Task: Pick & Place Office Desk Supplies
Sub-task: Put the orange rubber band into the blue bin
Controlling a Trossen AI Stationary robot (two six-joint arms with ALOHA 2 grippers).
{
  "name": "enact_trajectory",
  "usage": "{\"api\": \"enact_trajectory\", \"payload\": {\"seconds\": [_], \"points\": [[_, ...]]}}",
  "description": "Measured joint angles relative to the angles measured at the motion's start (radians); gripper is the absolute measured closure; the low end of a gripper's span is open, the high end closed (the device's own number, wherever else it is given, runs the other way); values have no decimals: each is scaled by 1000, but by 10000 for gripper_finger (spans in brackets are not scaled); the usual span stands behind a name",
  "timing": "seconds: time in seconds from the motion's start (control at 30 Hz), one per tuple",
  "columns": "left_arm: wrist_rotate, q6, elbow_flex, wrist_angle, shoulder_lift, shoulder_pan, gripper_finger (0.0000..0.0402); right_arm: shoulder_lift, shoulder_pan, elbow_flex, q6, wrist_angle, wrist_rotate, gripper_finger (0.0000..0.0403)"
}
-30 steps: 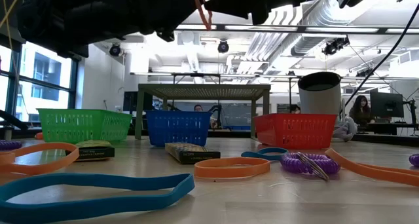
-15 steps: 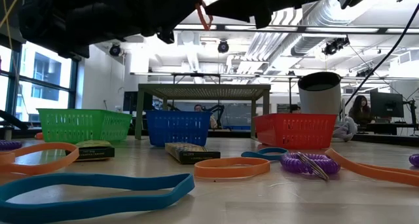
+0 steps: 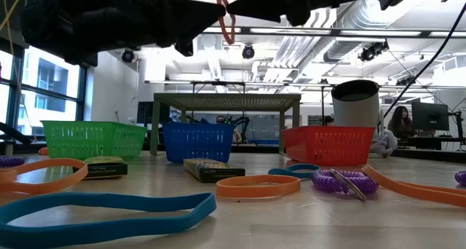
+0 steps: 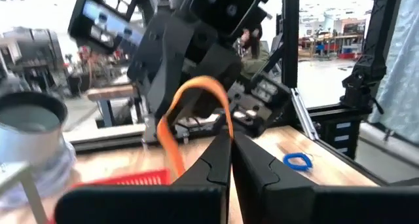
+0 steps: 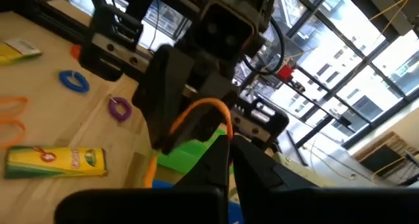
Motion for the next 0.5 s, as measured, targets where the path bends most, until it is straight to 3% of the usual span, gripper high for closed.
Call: {"api": "enact_trajectory", "payload": {"seconds": [0.13, 0.37, 0.5], "points": [[3, -54, 0, -22, 0, 8, 401, 0, 13, 0, 76, -1, 27, 352], [3, -129, 0, -97, -16, 46, 401, 0, 49, 0, 132, -1, 107, 235], [4, -133, 7, -255, -93, 51, 401, 0, 90, 0, 134, 0, 189, 189]]}}
